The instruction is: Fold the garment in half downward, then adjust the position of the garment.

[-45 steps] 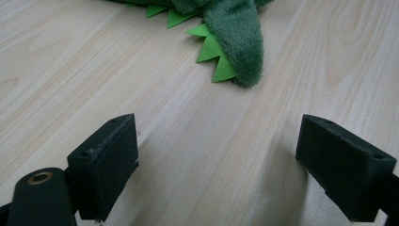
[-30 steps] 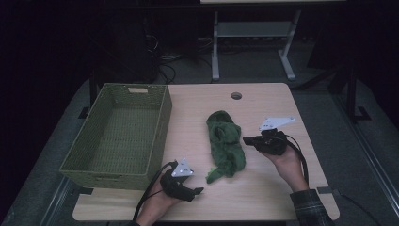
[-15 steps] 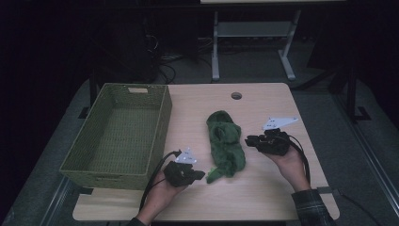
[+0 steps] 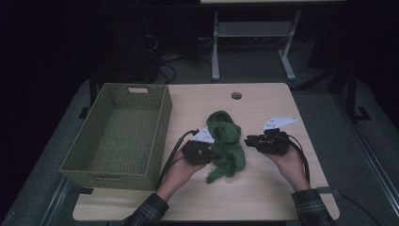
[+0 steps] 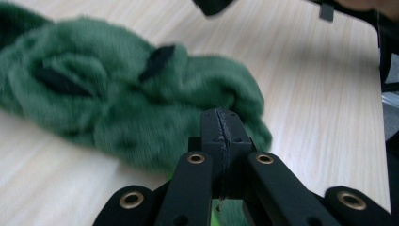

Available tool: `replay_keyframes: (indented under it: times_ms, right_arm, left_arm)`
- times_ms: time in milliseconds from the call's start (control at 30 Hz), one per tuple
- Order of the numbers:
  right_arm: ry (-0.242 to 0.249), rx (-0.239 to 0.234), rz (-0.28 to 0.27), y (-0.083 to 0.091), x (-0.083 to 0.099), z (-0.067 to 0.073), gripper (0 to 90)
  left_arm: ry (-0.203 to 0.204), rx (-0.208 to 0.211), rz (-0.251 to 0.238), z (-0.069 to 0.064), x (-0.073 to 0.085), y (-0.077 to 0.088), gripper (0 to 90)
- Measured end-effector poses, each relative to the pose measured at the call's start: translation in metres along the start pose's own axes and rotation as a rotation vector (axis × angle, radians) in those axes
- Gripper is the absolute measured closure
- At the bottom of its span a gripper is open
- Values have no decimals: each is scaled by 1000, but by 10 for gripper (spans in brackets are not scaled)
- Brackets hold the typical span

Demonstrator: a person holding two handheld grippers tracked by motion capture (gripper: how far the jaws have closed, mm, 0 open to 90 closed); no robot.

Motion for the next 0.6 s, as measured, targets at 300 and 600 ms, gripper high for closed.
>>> replay_keyframes:
  times_ms: [300, 600]
  right_arm:
    - [-12, 4, -7, -2, -1, -2, 715]
    - [-18, 4, -24, -14, -15, -12, 656]
  left_arm:
    - [-3, 10, 6, 9, -13, -29, 898]
    - [17, -9, 55, 24, -1, -51, 898]
Point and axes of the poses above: each handheld gripper's, and its own axes: y roughly backward along the jaws, x roughly out of its underside, z roughly to its left, the point moved 2 cm from there along -y, roughly forward along the jaws, and after that the axes turned 12 degrees about y, right-handed, at the moved point
